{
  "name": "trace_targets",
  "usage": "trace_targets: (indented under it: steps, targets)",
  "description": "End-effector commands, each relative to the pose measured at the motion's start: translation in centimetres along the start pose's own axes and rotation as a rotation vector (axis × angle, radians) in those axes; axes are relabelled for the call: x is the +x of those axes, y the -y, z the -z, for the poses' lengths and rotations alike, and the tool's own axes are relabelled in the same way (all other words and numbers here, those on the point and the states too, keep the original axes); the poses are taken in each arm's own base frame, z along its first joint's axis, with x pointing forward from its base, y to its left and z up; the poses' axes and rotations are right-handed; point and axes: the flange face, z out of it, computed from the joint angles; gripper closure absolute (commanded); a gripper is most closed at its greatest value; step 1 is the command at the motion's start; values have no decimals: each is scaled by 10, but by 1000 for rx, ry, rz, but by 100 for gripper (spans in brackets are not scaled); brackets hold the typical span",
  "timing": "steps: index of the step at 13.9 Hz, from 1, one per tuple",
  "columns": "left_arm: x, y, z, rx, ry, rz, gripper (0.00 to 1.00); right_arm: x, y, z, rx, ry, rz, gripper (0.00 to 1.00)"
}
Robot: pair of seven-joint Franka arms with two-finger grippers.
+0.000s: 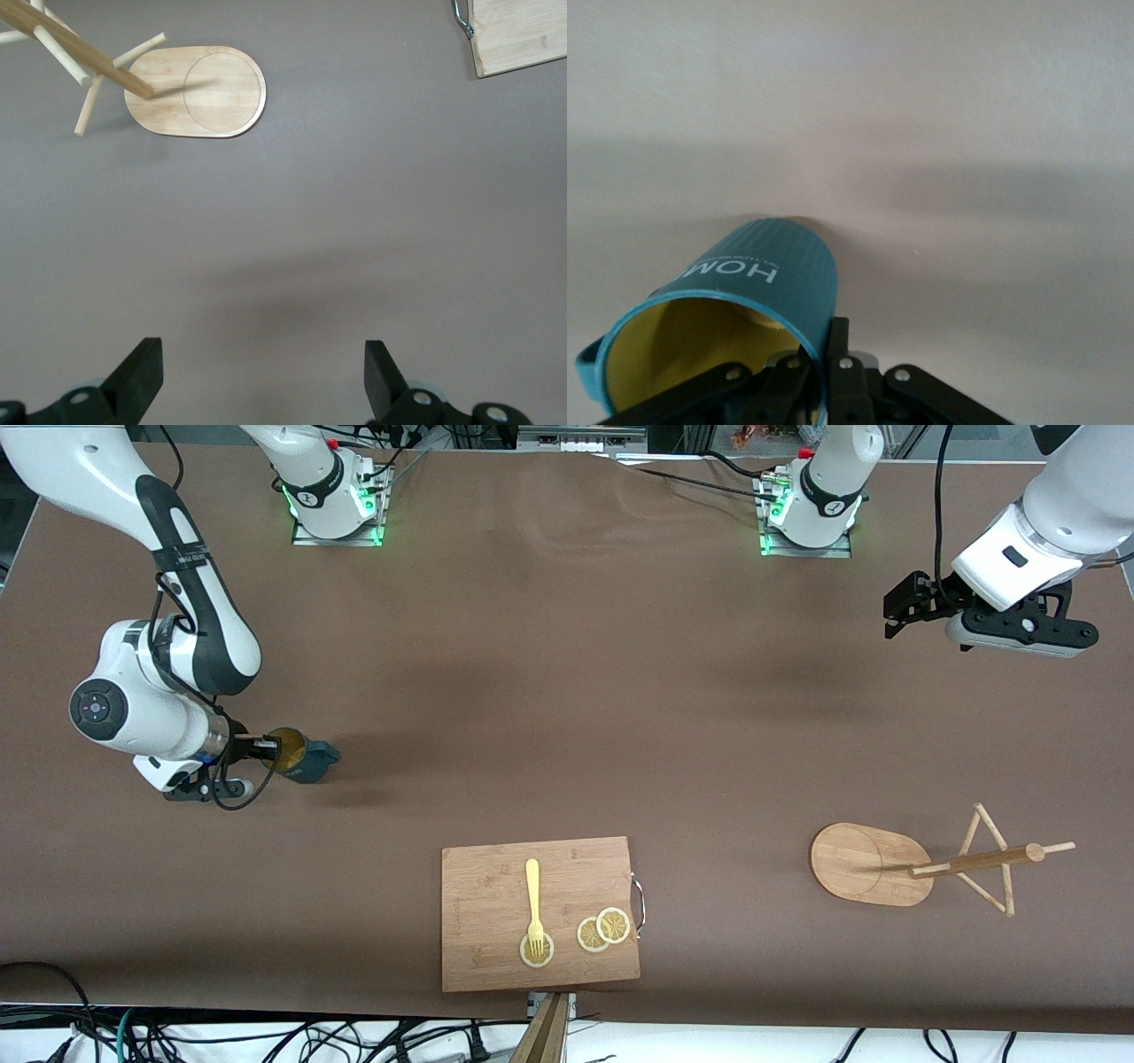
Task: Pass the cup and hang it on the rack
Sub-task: 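Carry the teal mug with the right gripper toward the table middle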
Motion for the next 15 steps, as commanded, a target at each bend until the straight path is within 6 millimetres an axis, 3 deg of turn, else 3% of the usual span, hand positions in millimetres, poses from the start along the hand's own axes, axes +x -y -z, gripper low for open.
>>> trace_targets:
  steps: [1,4,7,10,13,15]
  targets:
    - [-6,0,3,3,-5,-4,0,11,39,29,8,-25,47,100]
    - [-6,0,4,3,-7,-4,0,22,95,43,51,-52,-42,100]
    - [-6,0,4,3,-7,-4,0,27,192,47,59,-72,-133,100]
    - [-2,0,6,2,-12,-4,0,22,302,53,88,-101,-243,100]
    - [-2,0,6,2,-10,-4,0,18,370,53,122,-115,-329,100]
    - [-2,0,6,2,-10,-4,0,5,422,49,138,-117,-339,100]
